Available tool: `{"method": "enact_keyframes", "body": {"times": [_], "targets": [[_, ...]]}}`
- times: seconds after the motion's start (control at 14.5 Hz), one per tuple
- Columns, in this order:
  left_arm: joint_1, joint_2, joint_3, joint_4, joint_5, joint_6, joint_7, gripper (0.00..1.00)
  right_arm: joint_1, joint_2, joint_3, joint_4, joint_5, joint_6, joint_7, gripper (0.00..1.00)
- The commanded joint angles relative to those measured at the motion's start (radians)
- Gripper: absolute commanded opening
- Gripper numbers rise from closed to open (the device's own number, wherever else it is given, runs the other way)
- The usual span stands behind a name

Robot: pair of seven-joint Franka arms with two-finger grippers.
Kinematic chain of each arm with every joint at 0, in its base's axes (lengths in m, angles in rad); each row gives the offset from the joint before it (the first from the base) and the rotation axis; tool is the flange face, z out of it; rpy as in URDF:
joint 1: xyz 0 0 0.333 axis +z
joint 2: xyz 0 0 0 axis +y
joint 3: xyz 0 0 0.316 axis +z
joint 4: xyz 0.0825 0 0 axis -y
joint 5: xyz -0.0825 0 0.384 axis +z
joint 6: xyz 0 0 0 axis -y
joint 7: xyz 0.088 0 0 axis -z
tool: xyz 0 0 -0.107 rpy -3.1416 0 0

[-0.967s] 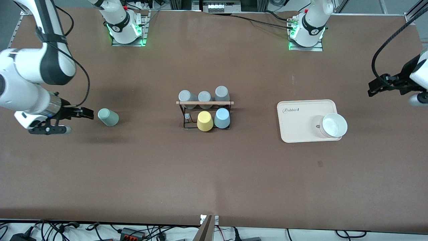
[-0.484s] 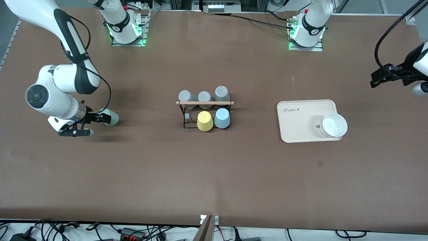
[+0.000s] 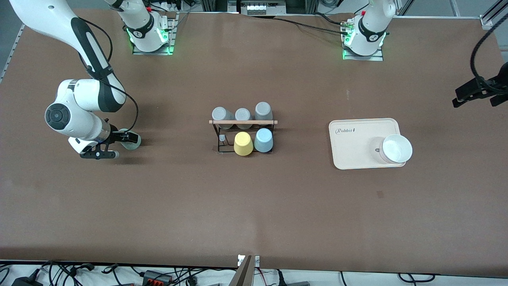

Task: Hang scattered cups on rack with three cups
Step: 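Grasp the pale green cup with the right gripper and lift it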

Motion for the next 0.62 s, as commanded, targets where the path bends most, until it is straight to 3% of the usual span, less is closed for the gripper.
{"method": "enact_keyframes", "body": {"times": [0.0, 0.48, 0.55], "targets": [[-0.056, -0.019, 0.073, -0.023, -0.041, 0.015, 0.036, 1.0, -0.001, -0.018, 0.0, -0.024, -0.02, -0.013, 0.023, 1.0], [-0.056, -0.018, 0.047, -0.021, -0.024, -0.006, 0.038, 1.0, -0.007, -0.016, -0.002, -0.026, -0.021, -0.048, 0.023, 0.99], [-0.056, -0.019, 0.045, -0.02, -0.022, -0.008, 0.03, 1.0, -0.009, -0.018, -0.002, -0.026, -0.021, -0.048, 0.023, 0.69]]}}
